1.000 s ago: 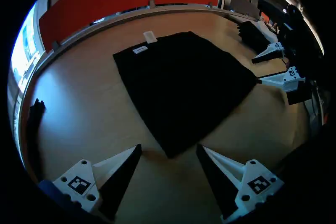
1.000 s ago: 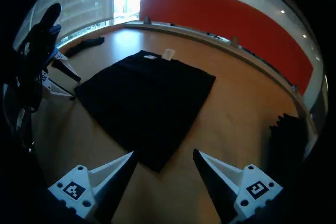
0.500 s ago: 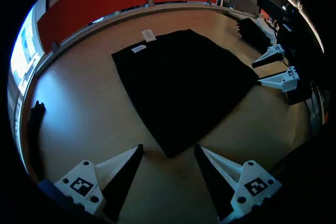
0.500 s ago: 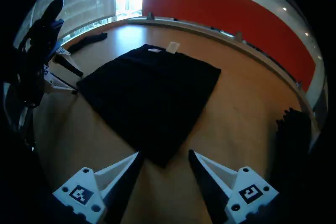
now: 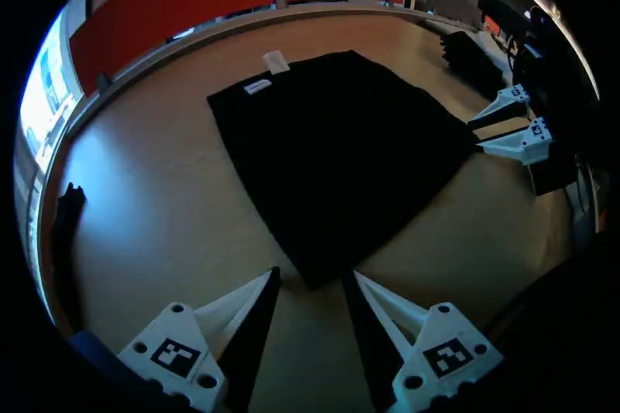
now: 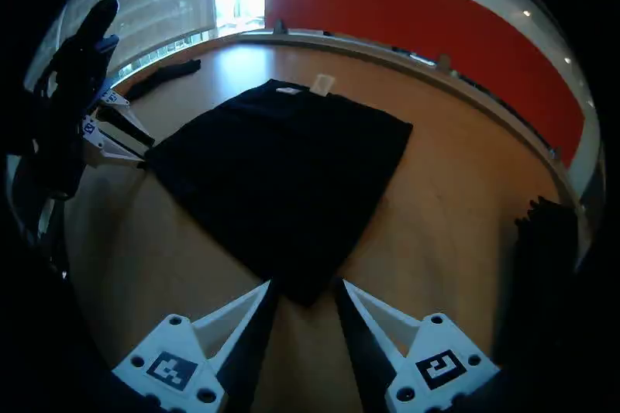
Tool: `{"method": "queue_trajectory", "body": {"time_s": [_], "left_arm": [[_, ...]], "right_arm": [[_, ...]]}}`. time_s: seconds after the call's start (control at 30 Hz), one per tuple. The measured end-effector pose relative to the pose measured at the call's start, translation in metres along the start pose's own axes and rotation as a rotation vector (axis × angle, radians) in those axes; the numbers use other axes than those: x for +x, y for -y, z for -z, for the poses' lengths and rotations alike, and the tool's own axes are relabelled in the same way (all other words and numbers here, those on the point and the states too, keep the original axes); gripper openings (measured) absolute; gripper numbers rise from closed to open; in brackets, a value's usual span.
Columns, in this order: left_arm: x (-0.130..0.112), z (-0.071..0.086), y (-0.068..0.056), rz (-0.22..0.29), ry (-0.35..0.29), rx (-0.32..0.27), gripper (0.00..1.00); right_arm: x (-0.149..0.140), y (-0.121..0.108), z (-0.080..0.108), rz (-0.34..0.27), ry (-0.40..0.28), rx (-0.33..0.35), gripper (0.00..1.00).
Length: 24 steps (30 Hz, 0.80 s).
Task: Fold towel
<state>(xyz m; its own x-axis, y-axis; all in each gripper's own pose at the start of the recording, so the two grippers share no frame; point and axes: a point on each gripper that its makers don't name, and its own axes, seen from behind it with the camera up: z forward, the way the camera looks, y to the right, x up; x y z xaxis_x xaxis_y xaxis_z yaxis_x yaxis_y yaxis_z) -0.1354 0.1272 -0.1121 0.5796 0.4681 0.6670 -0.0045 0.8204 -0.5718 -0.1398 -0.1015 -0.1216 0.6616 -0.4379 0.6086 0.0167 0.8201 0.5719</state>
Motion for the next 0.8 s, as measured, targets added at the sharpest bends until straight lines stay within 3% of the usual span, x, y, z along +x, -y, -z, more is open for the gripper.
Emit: {"method": "queue_trajectory", "body": {"time_s": [0.1, 0.2, 0.53, 0.73, 0.8], "left_arm": [[0.0002, -0.0002, -0.0005, 0.001, 0.004, 0.000, 0.58], [0.0005, -0.0005, -0.0009, 0.002, 0.008, 0.000, 0.57], [0.0007, -0.0010, -0.0045, 0.007, 0.015, 0.001, 0.44], [0.0003, -0.0010, -0.0024, 0.012, 0.023, 0.010, 0.21], [0.0005, -0.0008, -0.0018, 0.016, 0.023, 0.014, 0.18]], "right_arm": [[0.0001, 0.0008, 0.0002, -0.002, 0.002, 0.004, 0.53], [0.0000, 0.0026, 0.0004, -0.009, 0.004, 0.012, 0.46], [-0.0003, 0.0069, 0.0013, -0.005, 0.009, 0.022, 0.32], [-0.0004, 0.0071, 0.0019, -0.002, 0.017, 0.022, 0.25], [-0.0005, 0.0065, 0.0023, -0.004, 0.020, 0.020, 0.23]]}}
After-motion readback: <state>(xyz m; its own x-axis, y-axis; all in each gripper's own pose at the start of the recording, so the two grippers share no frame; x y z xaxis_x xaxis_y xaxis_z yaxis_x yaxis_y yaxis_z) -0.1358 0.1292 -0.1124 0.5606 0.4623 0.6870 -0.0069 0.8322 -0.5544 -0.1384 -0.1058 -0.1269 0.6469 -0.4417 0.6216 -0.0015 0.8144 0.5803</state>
